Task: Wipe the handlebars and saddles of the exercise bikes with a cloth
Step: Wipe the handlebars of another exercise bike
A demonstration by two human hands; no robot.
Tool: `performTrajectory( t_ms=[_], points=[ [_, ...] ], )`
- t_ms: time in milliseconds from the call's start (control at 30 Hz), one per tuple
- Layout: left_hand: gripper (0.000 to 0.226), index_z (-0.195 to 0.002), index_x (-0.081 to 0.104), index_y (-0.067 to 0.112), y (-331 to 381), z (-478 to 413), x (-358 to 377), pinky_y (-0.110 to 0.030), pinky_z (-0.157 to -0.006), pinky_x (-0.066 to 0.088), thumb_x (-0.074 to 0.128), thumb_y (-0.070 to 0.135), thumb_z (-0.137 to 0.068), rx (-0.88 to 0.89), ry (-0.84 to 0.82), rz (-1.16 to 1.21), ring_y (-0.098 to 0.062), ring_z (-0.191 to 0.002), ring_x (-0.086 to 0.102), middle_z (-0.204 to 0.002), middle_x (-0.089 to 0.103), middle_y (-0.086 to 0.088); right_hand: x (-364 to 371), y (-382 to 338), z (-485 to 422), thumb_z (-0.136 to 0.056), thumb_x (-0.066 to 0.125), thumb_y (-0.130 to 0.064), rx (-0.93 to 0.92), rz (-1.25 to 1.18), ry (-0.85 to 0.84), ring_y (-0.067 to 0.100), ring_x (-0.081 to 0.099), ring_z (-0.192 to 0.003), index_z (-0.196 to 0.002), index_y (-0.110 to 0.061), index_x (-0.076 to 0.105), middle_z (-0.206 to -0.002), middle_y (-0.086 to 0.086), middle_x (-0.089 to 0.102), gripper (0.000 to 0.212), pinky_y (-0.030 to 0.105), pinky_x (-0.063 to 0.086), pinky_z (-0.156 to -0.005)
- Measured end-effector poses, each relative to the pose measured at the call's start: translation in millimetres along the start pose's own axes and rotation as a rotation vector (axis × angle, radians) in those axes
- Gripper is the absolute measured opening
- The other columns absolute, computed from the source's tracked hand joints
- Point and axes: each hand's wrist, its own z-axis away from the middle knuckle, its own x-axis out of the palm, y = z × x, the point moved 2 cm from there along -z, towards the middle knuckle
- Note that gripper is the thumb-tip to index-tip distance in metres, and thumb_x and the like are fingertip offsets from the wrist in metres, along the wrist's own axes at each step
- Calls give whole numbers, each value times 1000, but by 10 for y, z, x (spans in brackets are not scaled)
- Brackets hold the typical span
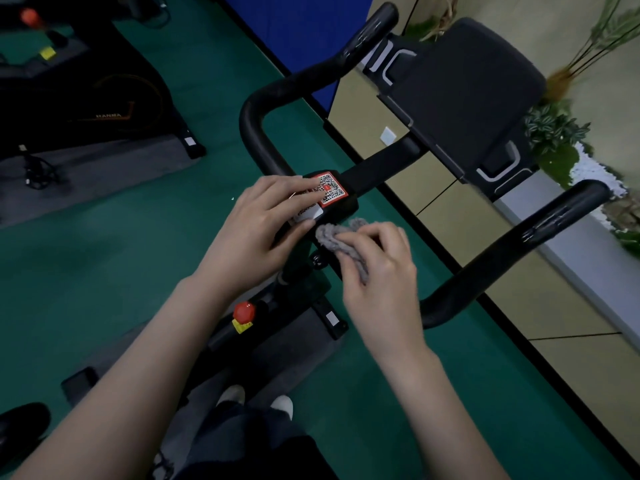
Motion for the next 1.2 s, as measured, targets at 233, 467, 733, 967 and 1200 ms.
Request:
performTrajectory(
  t_ms=[233,467,733,967,1200],
  points=[
    [36,-127,59,12,-22,-16,-32,-47,-94,41,51,29,-96,13,-15,5,-24,-122,48,-134,54,2,-9,-44,186,-83,66,-8,103,157,247,20,46,-91,-96,-7,70,-91,8,55,15,35,44,-77],
    [36,-127,59,10,-69,-3,-3,-43,-93,42,56,24,-94,49,10,46,-26,-119,48,-133,55,-1,111,-212,403,-84,62,-4,304,289,433,22,52,-83,-103,-4,67,-91,9,48,19,20,40,-75],
    [36,-127,59,10,-170,-32,-37,-37,-92,39,55,25,-94,92,-37,111,-23,-116,45,-129,57,-3,495,-543,477,-76,65,5,529,261,771,2,46,-81,-95,-1,59,-93,-1,49,21,28,51,-63],
    [34,-126,61,13,-353,-162,-185,-45,-96,42,45,22,-98,144,-162,285,-19,-113,43,-126,57,3,1089,-824,185,-73,64,12,725,-103,1026,-6,53,-85,-89,-20,51,-92,0,53,38,12,47,-62],
    [38,-130,58,13,-386,-147,-169,-47,-96,41,41,24,-98,175,-202,272,-20,-115,40,-132,53,2,1078,-754,272,-78,64,10,784,-255,1113,8,55,-82,-87,-27,49,-90,2,57,41,14,44,-71]
  ],
)
